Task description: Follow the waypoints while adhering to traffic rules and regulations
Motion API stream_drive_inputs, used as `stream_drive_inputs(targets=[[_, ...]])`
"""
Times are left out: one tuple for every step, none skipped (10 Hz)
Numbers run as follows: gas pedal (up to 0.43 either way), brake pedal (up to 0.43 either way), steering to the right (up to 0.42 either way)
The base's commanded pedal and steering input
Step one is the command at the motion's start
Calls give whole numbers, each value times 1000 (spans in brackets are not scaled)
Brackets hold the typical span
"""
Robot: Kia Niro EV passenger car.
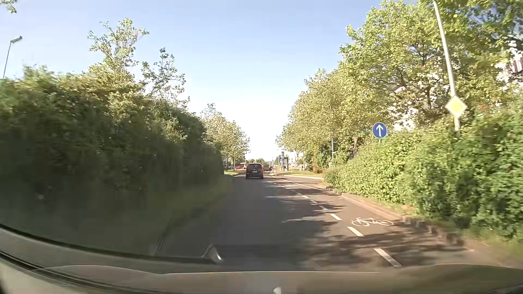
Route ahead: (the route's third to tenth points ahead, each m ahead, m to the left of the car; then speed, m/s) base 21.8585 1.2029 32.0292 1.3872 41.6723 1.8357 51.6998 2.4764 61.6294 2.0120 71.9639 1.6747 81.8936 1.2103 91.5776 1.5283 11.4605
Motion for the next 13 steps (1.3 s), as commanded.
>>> stream_drive_inputs(targets=[[0, 0, -12], [0, 0, -12], [0, 0, -13], [0, 0, -15], [0, 0, -17], [0, 0, -18], [0, 0, -17], [0, 0, -17], [0, 0, -17], [0, 0, -17], [0, 0, -16], [0, 0, -16], [0, 0, -16]])
